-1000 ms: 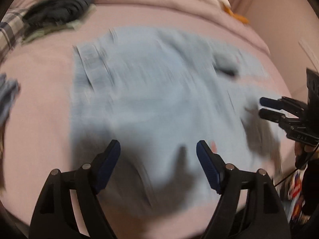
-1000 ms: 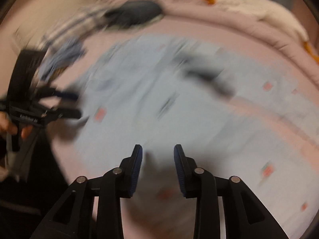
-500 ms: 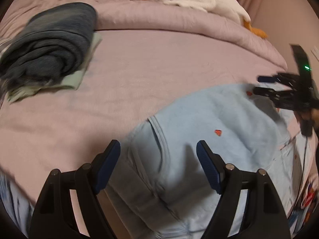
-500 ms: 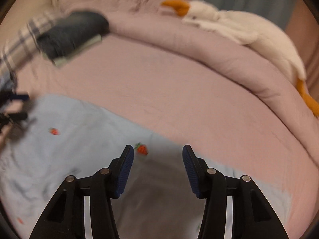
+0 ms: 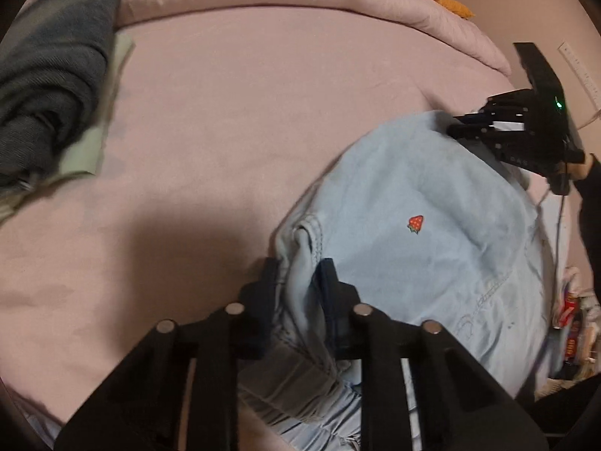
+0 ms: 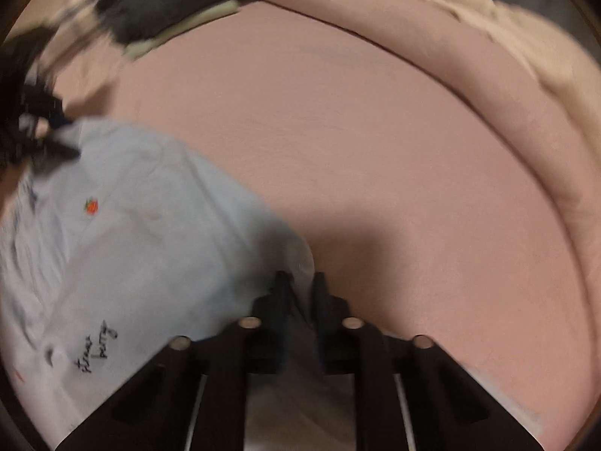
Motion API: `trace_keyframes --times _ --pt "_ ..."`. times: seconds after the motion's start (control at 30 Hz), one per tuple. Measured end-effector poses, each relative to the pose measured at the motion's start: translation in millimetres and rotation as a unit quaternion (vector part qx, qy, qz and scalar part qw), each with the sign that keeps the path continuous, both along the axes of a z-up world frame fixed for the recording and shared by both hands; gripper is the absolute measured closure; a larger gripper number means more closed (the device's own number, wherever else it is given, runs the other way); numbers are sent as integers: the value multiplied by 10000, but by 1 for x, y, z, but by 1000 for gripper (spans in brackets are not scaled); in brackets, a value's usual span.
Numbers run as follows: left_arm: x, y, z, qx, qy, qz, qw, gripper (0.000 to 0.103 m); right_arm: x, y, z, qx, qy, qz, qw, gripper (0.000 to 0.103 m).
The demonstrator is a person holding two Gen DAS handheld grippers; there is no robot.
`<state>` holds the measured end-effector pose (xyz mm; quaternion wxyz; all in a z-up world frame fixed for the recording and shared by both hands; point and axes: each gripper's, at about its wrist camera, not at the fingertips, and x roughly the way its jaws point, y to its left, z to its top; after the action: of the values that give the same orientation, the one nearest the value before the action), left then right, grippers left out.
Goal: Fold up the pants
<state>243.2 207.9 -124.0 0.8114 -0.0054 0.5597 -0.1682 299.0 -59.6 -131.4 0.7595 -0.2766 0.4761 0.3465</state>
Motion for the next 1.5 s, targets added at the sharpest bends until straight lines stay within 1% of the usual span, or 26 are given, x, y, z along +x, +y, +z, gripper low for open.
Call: trace_keyframes --times 0.07,0.1,0.13,0.2,0.23,0.33,0.37,0.4,0.43,0.47,0.5,0.53,0.6,0.63,0.67,0.7,0.73,0.8,0.87,0.93,1.1,1.17,1.27,1.4,1.47,1.5 --pt "0 -7 9 253 -280 130 9992 85 -8 5 2 -197 -297 51 9994 96" --pt "1 -8 12 348 -417 165 9984 85 -8 6 7 -241 -595 -49 9979 96" --pt "7 -7 12 356 -443 200 9982 85 -4 4 11 -194 -671 -159 9974 96" --pt "12 -11 0 470 -224 224 9984 77 5 3 8 -170 -615 -392 9972 96" --pt "12 -14 -5 572 -213 215 9979 75 8 6 -1 -280 -439 -450 9976 96" --pt "12 -15 8 521 -350 241 9977 69 2 20 -2 -442 -624 -365 9964 96" --pt "12 -14 12 452 -385 266 9979 55 2 18 3 -382 -571 -388 9969 96" --pt "14 -11 13 406 -423 298 9978 37 3 13 9 -240 -480 -423 9977 91" --pt "16 -10 12 364 -442 352 9977 29 4 9 12 -157 -436 -461 9979 86" --pt "14 -5 9 330 -378 349 9981 26 4 6 14 -128 -419 -520 9977 67" --pt "15 -5 3 332 -262 326 9986 26 10 2 11 -194 -434 -699 9964 42" --pt "17 -7 -8 483 -54 294 9984 27 15 4 7 -281 -402 -835 9953 33" --pt "14 -11 -16 565 -58 223 9981 28 15 2 -2 -151 -173 -1034 9944 30" --pt "12 -13 -13 542 -101 171 9983 34 15 -2 -3 43 -105 -1145 9934 30" --pt "10 -14 -11 466 -84 155 9988 52 14 -8 -4 222 -2 -1263 9917 30" --pt "8 -15 -7 353 -64 130 9993 74 12 -12 -4 375 91 -1311 9906 37" --pt "5 -18 -3 298 -38 90 9995 77 9 -14 -3 466 133 -1258 9909 45" --pt "1 -26 2 597 -181 35 9980 79 -5 -10 4 480 42 -993 9939 82" --pt "-7 -40 10 953 -387 -24 9947 82 -29 -3 14 411 -267 -731 9961 98" --pt "-18 -51 24 1274 -740 -115 9890 82 -50 -2 27 400 -608 -693 9949 98" --pt "-71 -53 67 1583 -1547 -257 9749 82 -95 -33 75 778 -1237 -877 9854 99" --pt "-98 -62 82 1741 -1957 -388 9643 82 -100 -44 95 913 -1459 -907 9809 98" --pt "-137 -74 98 2062 -2474 -640 9446 82 -144 -62 119 1035 -1810 -823 9746 98" --pt "-192 -77 102 2346 -2803 -941 9260 81 -177 -70 124 1009 -2047 -683 9712 98" --pt "-218 -79 92 2414 -2793 -1076 9231 81 -193 -76 119 1000 -2032 -583 9723 98" --pt "-233 -81 86 2355 -2755 -1114 9253 81 -204 -77 114 999 -1967 -550 9738 98"
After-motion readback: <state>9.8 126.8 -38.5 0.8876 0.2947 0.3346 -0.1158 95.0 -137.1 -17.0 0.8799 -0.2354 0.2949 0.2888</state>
